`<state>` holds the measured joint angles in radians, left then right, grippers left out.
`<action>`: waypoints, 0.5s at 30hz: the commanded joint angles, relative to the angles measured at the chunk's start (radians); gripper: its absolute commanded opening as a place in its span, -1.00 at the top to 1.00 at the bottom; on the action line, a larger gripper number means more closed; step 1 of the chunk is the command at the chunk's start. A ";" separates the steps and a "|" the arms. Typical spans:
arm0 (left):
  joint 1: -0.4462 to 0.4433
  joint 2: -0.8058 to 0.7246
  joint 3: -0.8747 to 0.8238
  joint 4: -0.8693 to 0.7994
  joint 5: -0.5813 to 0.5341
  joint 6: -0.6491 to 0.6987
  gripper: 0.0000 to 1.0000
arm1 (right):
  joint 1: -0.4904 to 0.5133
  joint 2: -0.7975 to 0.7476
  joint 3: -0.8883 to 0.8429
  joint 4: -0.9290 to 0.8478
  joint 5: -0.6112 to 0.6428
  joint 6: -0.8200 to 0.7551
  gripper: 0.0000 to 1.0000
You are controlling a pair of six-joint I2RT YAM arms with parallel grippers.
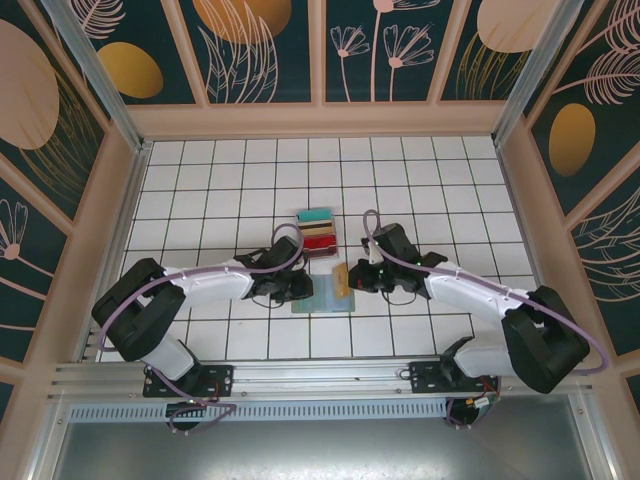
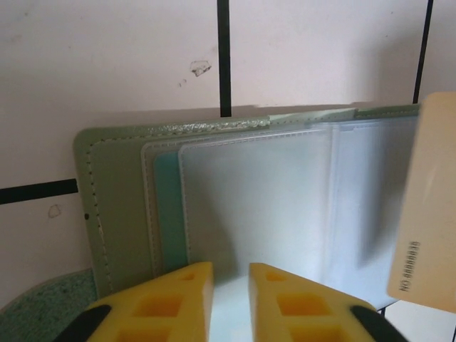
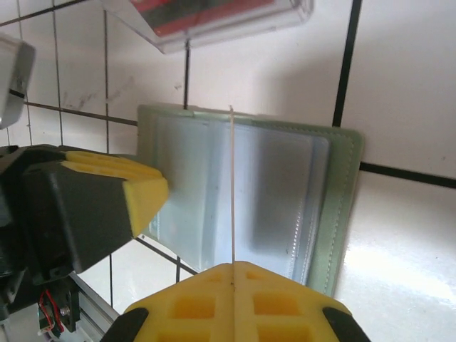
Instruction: Take the credit cards out of the card holder
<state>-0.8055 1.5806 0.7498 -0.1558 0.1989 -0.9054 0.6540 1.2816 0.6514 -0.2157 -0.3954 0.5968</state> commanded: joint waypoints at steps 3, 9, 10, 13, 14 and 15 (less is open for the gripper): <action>-0.006 -0.067 0.059 -0.053 -0.039 -0.007 0.31 | -0.002 -0.036 0.138 -0.156 0.083 -0.127 1.00; 0.008 -0.146 0.128 -0.135 -0.139 -0.005 -0.13 | -0.002 -0.013 0.279 -0.248 0.187 -0.280 1.00; 0.014 -0.161 0.134 -0.148 -0.160 -0.007 -0.29 | -0.002 -0.003 0.302 -0.260 0.204 -0.312 1.00; 0.052 -0.224 0.133 -0.178 -0.209 -0.012 -0.91 | -0.001 0.053 0.390 -0.303 0.245 -0.432 1.00; 0.075 -0.245 0.128 -0.183 -0.218 -0.013 -0.97 | 0.006 0.074 0.420 -0.316 0.264 -0.480 1.00; 0.099 -0.266 0.122 -0.188 -0.224 -0.012 -0.97 | 0.017 0.094 0.448 -0.328 0.302 -0.525 1.00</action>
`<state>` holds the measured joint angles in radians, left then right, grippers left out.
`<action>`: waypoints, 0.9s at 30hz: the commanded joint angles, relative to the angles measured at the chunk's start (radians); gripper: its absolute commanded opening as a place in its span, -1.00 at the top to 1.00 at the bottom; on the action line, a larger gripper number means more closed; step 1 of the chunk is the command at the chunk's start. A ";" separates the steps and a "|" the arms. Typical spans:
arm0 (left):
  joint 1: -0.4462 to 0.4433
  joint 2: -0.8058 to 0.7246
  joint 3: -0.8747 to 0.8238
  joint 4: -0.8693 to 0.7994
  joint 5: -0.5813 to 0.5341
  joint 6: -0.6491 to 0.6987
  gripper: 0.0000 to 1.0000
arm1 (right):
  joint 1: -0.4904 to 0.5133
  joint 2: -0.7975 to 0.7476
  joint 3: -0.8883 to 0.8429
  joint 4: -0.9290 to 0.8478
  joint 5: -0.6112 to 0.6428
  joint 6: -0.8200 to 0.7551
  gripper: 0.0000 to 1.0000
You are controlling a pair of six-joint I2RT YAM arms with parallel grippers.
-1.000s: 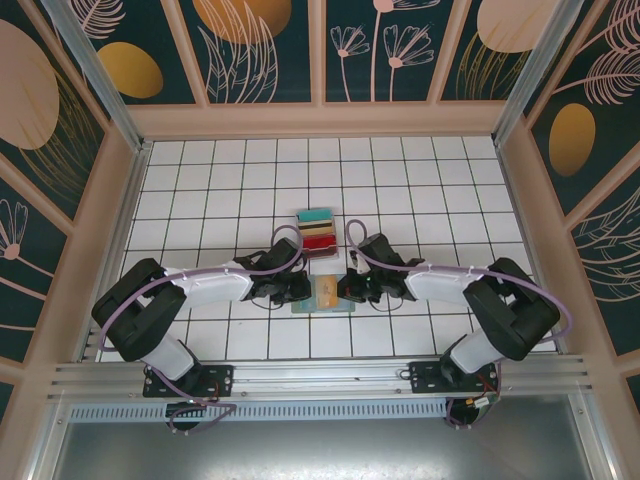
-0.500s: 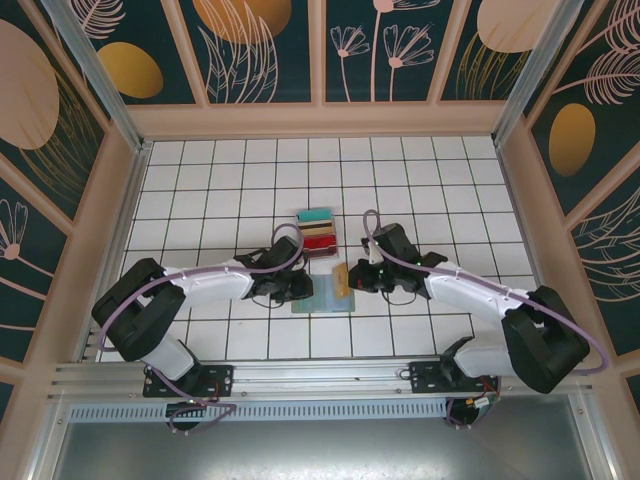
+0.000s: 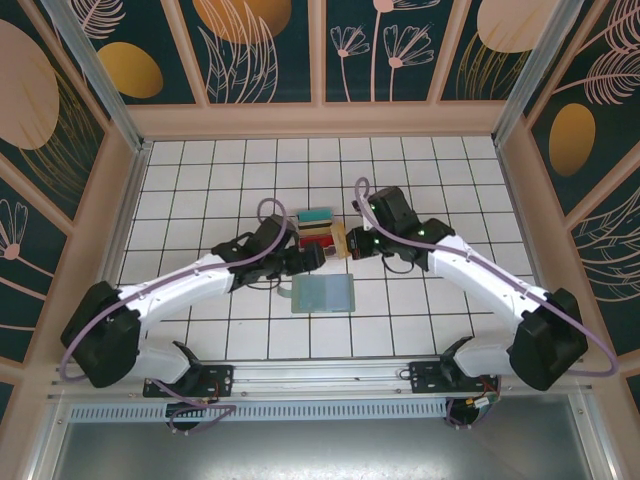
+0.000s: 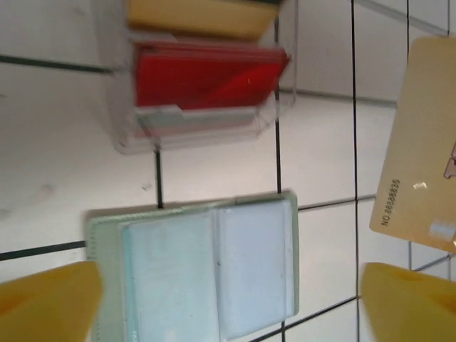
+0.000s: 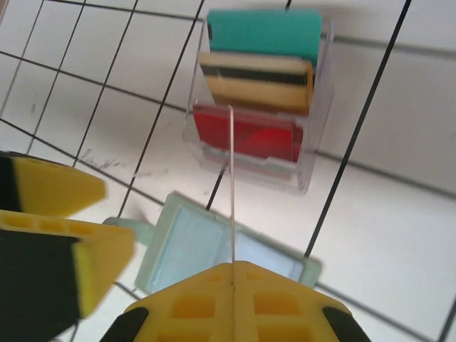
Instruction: Take the credit cards out of the card holder
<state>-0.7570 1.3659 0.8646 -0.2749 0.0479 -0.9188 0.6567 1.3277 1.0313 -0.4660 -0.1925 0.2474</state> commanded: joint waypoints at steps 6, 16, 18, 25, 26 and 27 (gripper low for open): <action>0.154 -0.133 -0.003 -0.115 -0.120 0.036 -0.97 | 0.090 0.102 0.143 -0.029 0.237 -0.491 1.00; 0.274 -0.197 0.013 -0.193 -0.253 0.064 -0.97 | 0.158 0.285 0.248 0.021 0.421 -0.883 1.00; 0.298 -0.205 0.009 -0.188 -0.246 0.073 -0.97 | 0.169 0.314 0.253 0.051 0.447 -0.950 1.00; 0.331 -0.197 -0.001 -0.186 -0.218 0.083 -0.97 | 0.193 0.359 0.215 0.152 0.509 -1.127 1.00; 0.333 -0.194 -0.004 -0.186 -0.217 0.082 -0.97 | 0.196 0.365 0.211 0.160 0.514 -1.139 1.00; 0.335 -0.193 -0.006 -0.184 -0.215 0.083 -0.97 | 0.196 0.372 0.210 0.161 0.511 -1.147 1.00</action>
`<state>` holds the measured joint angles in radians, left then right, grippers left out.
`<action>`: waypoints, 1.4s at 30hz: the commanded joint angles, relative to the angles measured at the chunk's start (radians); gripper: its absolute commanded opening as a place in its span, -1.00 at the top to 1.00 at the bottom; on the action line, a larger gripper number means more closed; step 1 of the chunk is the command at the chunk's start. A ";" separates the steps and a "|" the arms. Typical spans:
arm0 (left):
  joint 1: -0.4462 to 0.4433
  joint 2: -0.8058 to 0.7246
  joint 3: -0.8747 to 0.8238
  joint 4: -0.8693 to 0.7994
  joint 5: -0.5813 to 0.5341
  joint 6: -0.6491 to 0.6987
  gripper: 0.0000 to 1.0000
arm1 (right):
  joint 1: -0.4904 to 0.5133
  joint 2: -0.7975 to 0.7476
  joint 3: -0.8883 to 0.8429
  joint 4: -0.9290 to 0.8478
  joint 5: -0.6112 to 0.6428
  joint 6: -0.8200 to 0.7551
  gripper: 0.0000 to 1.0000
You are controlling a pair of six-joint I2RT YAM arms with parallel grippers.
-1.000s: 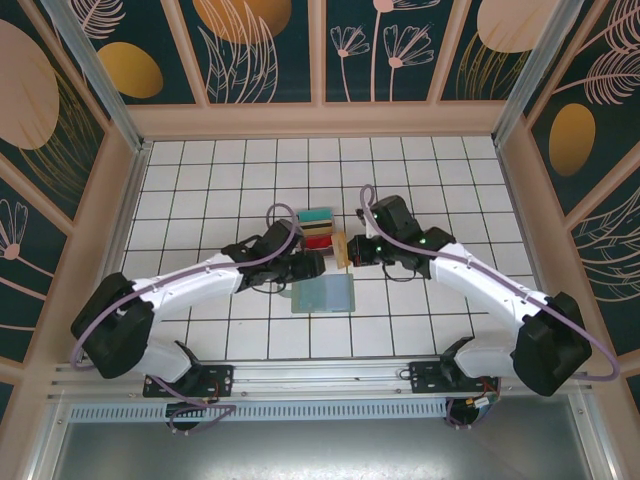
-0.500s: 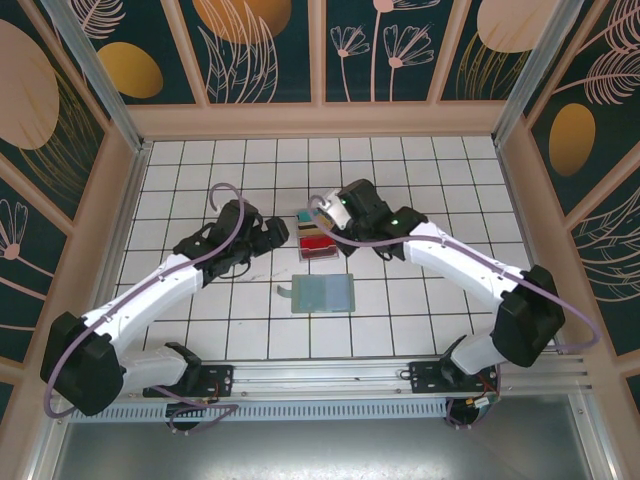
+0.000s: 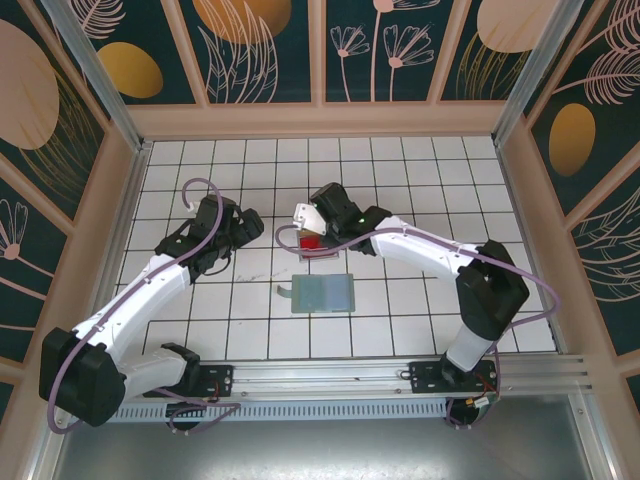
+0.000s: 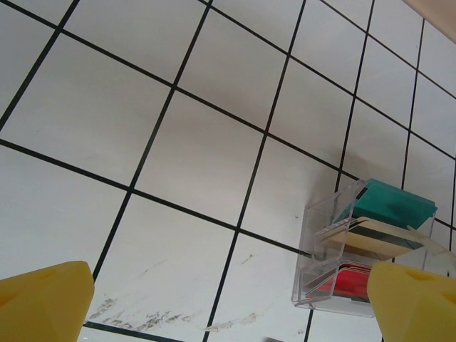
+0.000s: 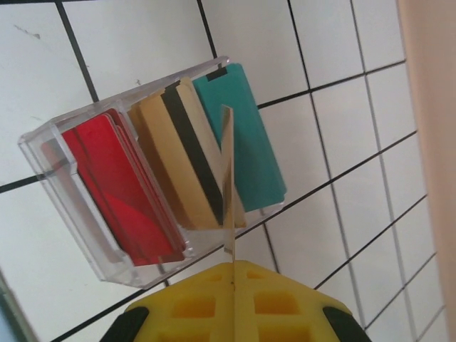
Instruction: Take the credit cards out of the card holder
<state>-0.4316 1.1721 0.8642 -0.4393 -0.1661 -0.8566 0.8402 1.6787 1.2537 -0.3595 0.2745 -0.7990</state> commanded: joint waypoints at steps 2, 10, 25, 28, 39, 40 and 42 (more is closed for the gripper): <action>0.012 0.004 -0.006 -0.017 -0.001 0.022 -0.97 | 0.015 0.034 -0.015 0.047 0.034 -0.105 1.00; 0.019 0.021 0.003 -0.019 -0.001 0.031 -0.97 | 0.023 0.049 -0.046 0.052 0.003 -0.085 1.00; 0.025 0.027 -0.001 -0.019 0.012 0.031 -0.97 | 0.025 0.114 -0.033 0.102 -0.010 -0.087 1.00; 0.025 0.020 -0.006 -0.018 0.011 0.030 -0.97 | 0.023 0.127 -0.031 0.112 -0.001 -0.085 1.00; 0.027 0.005 -0.024 -0.017 0.020 0.030 -0.97 | -0.023 0.190 0.023 0.216 0.135 -0.023 0.60; 0.026 0.002 -0.024 -0.018 0.021 0.030 -0.97 | -0.024 0.193 0.041 0.212 0.138 -0.007 0.59; 0.027 -0.006 -0.029 -0.021 0.024 0.030 -0.97 | -0.026 0.192 0.068 0.202 0.135 0.027 0.58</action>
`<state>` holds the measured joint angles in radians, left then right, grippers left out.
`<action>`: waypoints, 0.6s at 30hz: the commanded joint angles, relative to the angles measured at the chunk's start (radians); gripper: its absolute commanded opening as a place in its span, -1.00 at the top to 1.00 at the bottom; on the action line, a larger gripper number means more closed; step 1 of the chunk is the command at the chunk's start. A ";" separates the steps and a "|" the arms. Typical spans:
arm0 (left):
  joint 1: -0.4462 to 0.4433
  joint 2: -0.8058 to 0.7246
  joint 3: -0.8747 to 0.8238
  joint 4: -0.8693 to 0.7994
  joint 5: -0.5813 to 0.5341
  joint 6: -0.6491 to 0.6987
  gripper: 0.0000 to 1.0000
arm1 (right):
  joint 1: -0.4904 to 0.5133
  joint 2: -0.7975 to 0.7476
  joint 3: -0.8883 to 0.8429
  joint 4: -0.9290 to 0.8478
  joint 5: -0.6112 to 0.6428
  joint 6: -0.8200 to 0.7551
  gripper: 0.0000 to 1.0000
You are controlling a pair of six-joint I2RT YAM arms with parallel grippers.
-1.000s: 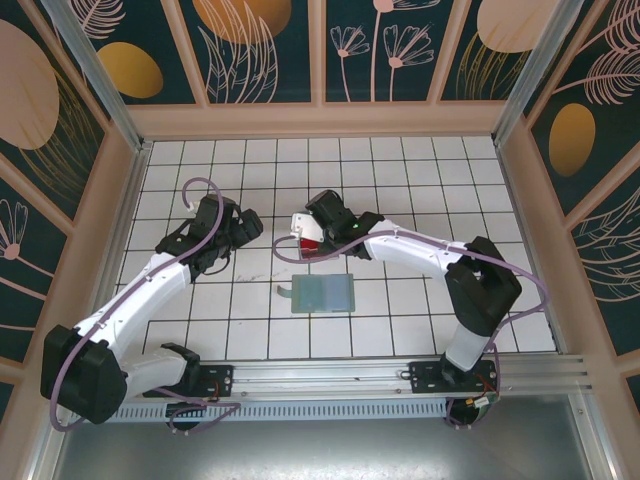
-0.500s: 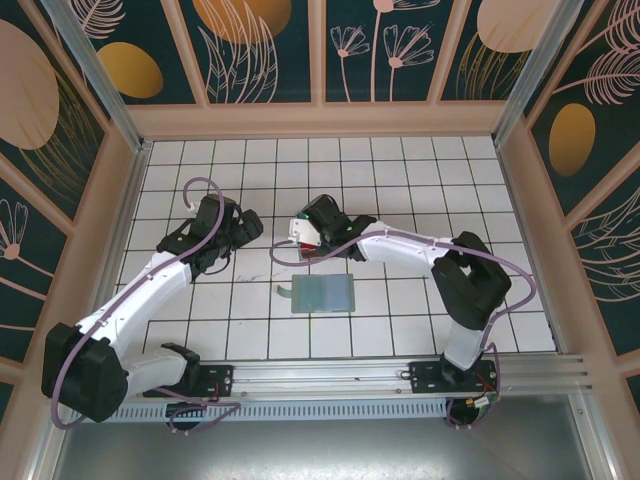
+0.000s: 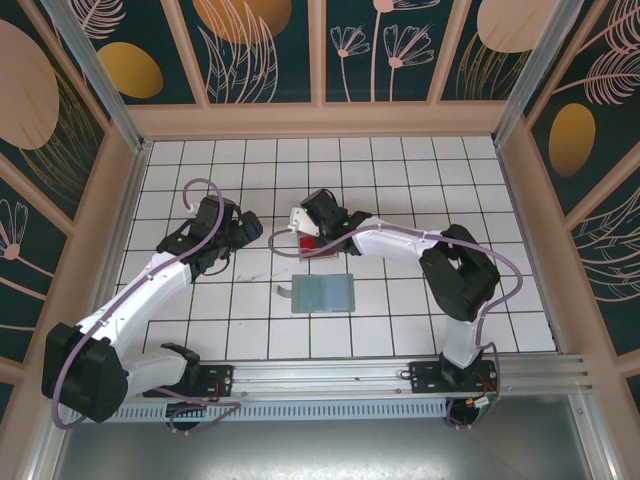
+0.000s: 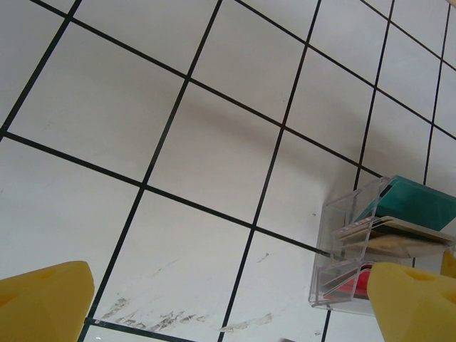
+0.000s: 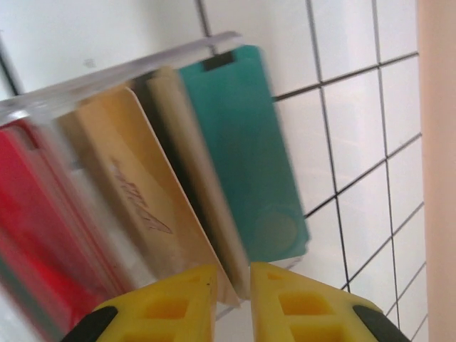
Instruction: Take the credit cards out of the card holder
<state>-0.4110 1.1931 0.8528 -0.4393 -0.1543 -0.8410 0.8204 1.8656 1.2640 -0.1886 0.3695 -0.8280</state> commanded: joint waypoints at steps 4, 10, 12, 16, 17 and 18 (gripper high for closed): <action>0.006 -0.039 -0.033 -0.012 0.027 0.012 -0.97 | -0.004 -0.013 0.078 0.006 0.040 0.110 0.57; 0.006 -0.056 -0.058 0.025 0.091 0.015 -0.97 | 0.006 -0.088 0.058 -0.043 0.037 0.278 0.54; 0.006 -0.063 -0.072 0.052 0.129 0.012 -0.97 | 0.011 -0.121 0.046 -0.070 0.019 0.368 0.53; 0.006 -0.072 -0.118 0.126 0.240 -0.005 -0.93 | 0.020 -0.208 -0.009 -0.111 -0.022 0.611 0.49; 0.006 -0.075 -0.133 0.148 0.266 -0.016 -0.90 | 0.021 -0.231 -0.028 -0.113 -0.037 0.675 0.46; 0.006 -0.079 -0.153 0.176 0.301 -0.030 -0.86 | 0.022 -0.256 -0.052 -0.120 -0.051 0.755 0.42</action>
<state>-0.4103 1.1316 0.7399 -0.3492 0.0299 -0.8463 0.8341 1.6924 1.2549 -0.2577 0.3634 -0.3435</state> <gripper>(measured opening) 0.944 0.279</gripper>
